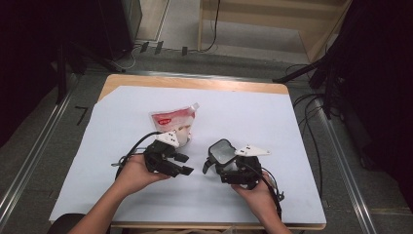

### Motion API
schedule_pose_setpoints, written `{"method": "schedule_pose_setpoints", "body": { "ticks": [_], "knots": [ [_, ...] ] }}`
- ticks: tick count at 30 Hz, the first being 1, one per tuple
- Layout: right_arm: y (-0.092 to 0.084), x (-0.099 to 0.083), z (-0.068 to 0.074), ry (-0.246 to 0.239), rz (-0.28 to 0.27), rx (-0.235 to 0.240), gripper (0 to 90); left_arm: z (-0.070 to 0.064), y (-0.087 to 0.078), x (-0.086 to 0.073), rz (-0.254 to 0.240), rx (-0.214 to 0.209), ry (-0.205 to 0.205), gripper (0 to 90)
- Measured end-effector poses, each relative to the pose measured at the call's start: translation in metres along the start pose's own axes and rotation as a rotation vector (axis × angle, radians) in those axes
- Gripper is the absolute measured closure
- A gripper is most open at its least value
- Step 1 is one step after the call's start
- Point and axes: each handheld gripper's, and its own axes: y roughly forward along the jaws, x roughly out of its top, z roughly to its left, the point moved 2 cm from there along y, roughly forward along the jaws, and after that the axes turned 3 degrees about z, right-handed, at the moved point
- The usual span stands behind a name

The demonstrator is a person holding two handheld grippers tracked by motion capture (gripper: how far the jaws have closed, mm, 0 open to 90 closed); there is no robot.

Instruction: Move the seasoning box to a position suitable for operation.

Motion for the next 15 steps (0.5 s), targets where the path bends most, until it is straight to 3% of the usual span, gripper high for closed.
{"method": "schedule_pose_setpoints", "body": {
  "ticks": [5,10,11,12,15],
  "knots": [
    [-0.015,-0.002,-0.001,-0.022,-0.007,0.018,20.8,0.006,0.000,0.002,0.016,-0.009,-0.030,59.2],
    [-0.027,-0.003,-0.005,0.002,-0.018,0.034,23.6,-0.001,0.000,0.006,0.033,-0.011,0.000,72.5],
    [-0.029,-0.003,-0.006,0.008,-0.022,0.039,27.0,-0.003,0.001,0.008,0.042,-0.012,0.010,72.5],
    [-0.038,-0.003,-0.008,0.016,-0.043,0.052,31.6,-0.005,0.003,0.010,0.057,-0.011,0.031,78.2],
    [-0.045,-0.005,-0.011,-0.008,-0.045,0.055,43.6,-0.007,0.004,0.015,0.067,-0.017,0.047,84.9]
  ]
}}
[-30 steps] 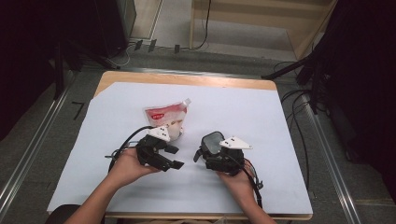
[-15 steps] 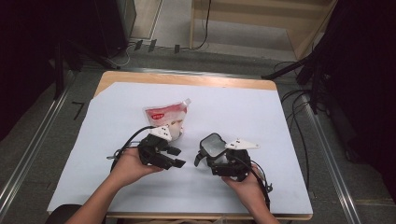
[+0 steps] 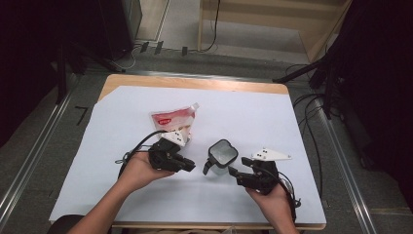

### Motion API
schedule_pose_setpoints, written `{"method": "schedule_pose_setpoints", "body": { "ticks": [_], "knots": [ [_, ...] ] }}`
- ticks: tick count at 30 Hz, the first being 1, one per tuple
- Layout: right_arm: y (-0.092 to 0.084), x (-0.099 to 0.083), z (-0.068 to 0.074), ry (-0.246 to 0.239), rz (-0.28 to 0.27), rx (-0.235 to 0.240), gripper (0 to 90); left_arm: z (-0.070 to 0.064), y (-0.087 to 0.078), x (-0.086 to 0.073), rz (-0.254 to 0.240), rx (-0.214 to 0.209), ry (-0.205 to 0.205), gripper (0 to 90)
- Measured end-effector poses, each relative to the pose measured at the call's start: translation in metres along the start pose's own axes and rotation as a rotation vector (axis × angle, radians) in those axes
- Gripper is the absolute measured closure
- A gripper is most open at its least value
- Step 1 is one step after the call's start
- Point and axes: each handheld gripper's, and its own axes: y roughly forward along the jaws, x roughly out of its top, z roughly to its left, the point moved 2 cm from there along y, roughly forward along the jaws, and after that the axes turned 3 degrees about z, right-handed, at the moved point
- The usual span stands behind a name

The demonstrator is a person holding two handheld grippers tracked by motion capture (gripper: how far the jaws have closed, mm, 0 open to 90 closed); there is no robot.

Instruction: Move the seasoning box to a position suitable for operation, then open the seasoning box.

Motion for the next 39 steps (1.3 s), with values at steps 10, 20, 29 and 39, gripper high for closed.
{"method": "schedule_pose_setpoints", "body": {
  "ticks": [10,20,29,39],
  "knots": [
    [-0.005,0.002,-0.018,0.047,0.020,0.063,79.2,0.005,0.011,0.012,-0.013,0.010,-0.002,88.8],
    [0.003,0.007,-0.019,0.029,0.031,0.086,90.0,0.012,0.023,0.013,-0.009,0.032,0.004,88.8],
    [0.007,0.008,-0.024,0.056,0.042,0.095,90.0,0.007,0.042,0.016,0.020,0.066,0.024,89.6],
    [0.008,0.009,-0.019,0.026,0.045,0.083,90.0,0.005,0.041,0.014,0.003,0.052,0.003,90.0]
  ]
}}
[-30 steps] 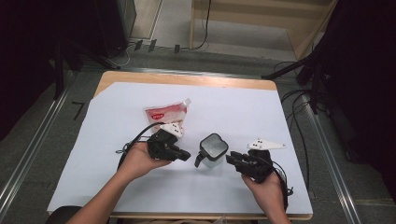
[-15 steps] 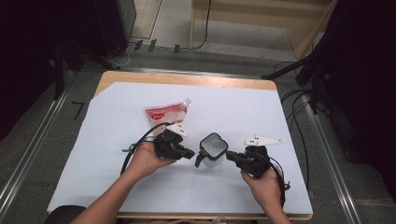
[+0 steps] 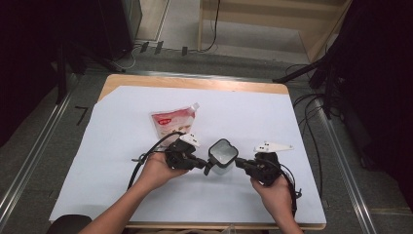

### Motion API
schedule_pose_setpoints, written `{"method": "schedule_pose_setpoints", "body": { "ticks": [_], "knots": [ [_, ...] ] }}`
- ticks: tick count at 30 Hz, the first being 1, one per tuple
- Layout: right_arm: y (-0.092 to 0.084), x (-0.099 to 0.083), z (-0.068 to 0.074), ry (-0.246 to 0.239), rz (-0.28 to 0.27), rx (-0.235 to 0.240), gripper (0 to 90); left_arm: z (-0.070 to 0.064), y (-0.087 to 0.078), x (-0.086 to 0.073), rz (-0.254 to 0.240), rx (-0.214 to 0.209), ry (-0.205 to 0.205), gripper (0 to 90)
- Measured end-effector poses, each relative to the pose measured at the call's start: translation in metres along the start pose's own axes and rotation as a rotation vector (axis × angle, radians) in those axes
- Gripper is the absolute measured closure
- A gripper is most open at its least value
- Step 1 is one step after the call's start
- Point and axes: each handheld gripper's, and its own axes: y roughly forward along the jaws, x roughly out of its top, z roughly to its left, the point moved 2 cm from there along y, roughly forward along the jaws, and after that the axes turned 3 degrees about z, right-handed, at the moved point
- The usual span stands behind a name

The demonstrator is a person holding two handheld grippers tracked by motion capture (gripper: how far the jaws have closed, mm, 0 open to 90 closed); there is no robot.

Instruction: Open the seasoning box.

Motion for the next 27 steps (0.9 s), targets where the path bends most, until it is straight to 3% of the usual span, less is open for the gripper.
{"method": "schedule_pose_setpoints", "body": {
  "ticks": [15,20,27],
  "knots": [
    [0.003,0.002,-0.006,0.032,-0.019,-0.015,90.0,-0.009,0.005,0.002,-0.025,-0.031,-0.009,90.0],
    [0.003,0.003,-0.008,0.039,-0.018,-0.015,90.0,-0.017,0.011,0.006,-0.021,-0.036,0.018,90.0],
    [0.005,0.004,-0.010,0.048,-0.022,-0.022,90.0,-0.023,0.016,0.009,-0.029,-0.030,0.013,90.0]
  ]
}}
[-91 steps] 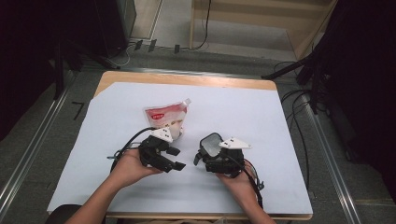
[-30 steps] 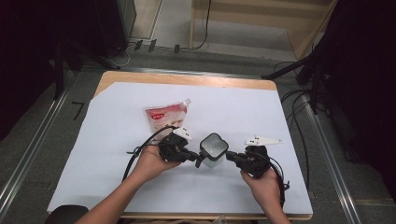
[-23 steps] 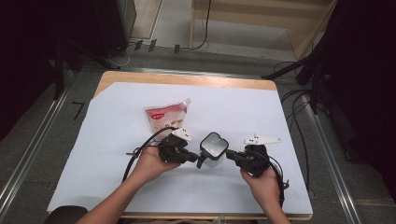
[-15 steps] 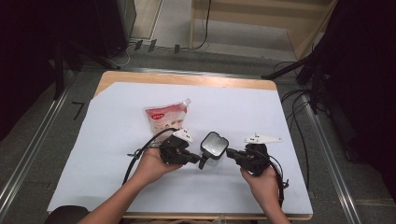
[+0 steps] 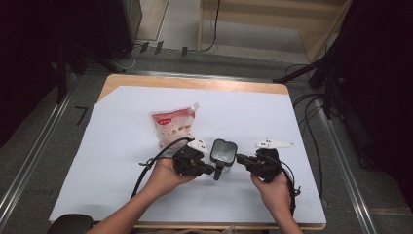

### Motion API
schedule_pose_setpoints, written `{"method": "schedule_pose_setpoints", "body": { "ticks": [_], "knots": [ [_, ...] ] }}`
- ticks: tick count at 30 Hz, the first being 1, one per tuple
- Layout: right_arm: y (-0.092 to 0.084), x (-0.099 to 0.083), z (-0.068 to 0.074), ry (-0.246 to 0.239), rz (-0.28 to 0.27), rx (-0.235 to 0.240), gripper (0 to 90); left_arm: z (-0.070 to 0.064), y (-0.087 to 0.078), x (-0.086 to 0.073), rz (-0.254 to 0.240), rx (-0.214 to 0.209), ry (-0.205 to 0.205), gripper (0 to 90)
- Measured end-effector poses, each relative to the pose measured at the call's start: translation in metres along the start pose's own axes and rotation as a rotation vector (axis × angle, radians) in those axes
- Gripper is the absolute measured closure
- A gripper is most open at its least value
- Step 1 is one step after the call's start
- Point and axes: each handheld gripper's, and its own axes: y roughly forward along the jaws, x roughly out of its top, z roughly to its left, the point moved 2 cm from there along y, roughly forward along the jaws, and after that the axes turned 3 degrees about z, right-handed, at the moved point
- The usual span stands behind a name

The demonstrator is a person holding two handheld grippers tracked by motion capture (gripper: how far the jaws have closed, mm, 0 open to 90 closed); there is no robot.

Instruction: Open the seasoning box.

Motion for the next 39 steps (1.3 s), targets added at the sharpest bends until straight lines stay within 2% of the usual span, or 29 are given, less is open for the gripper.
{"method": "schedule_pose_setpoints", "body": {
  "ticks": [6,8,9,12,15,19,20,21,23,25,27,30,31,33,34,36,38,39],
  "knots": [
    [0.002,-0.001,-0.003,-0.002,-0.004,0.006,90.0,-0.005,0.004,0.003,0.014,0.011,0.000,90.0],
    [0.004,-0.002,-0.002,-0.004,0.012,0.001,90.0,-0.008,0.006,0.004,-0.001,0.017,0.020,90.0],
    [0.005,-0.002,-0.002,-0.013,0.019,-0.002,90.0,-0.011,0.007,0.005,-0.009,0.023,0.017,90.0],
    [0.006,-0.001,-0.003,-0.005,0.006,-0.004,90.0,-0.015,0.010,0.008,-0.015,0.030,0.030,90.0],
    [0.008,0.001,-0.006,-0.011,0.001,0.000,90.0,-0.015,0.011,0.008,-0.023,0.023,0.022,90.0],
    [0.012,0.003,-0.009,-0.010,0.024,0.005,90.0,-0.012,0.013,0.010,-0.025,0.026,0.020,89.0],
    [0.011,0.003,-0.009,-0.011,0.020,0.008,90.0,-0.010,0.011,0.009,-0.041,0.002,0.005,87.6],
    [0.011,0.003,-0.009,-0.011,0.020,0.008,90.0,-0.010,0.011,0.009,-0.041,0.002,0.005,87.1],
    [0.005,0.003,-0.006,-0.013,0.007,0.003,90.0,-0.010,0.004,0.008,-0.042,-0.024,0.009,85.8],
    [0.003,0.003,-0.005,-0.014,0.004,0.003,90.0,-0.010,0.002,0.008,-0.029,-0.030,0.015,84.3],
    [-0.005,-0.001,0.001,-0.037,-0.017,-0.005,90.0,-0.011,-0.007,0.007,-0.019,-0.044,0.020,82.3],
    [-0.009,-0.005,0.004,-0.038,-0.015,0.000,90.0,-0.009,-0.014,0.006,-0.035,-0.059,0.023,80.2],
    [-0.013,-0.010,0.008,-0.035,-0.012,0.012,90.0,-0.007,-0.017,0.006,-0.037,-0.061,0.024,75.6],
    [-0.014,-0.011,0.010,-0.039,-0.006,0.014,90.0,-0.006,-0.019,0.005,-0.035,-0.062,0.016,72.4],
    [-0.018,-0.013,0.016,-0.049,-0.014,0.018,90.0,-0.003,-0.024,0.004,-0.041,-0.063,0.013,70.7],
    [-0.020,-0.014,0.018,-0.053,-0.014,0.019,90.0,-0.001,-0.027,0.004,-0.045,-0.058,0.005,67.8],
    [-0.022,-0.016,0.027,-0.078,-0.023,0.022,90.0,0.002,-0.033,0.003,-0.053,-0.055,-0.007,60.1],
    [-0.022,-0.016,0.027,-0.078,-0.023,0.022,90.0,0.002,-0.033,0.003,-0.053,-0.055,-0.007,58.3]
  ]
}}
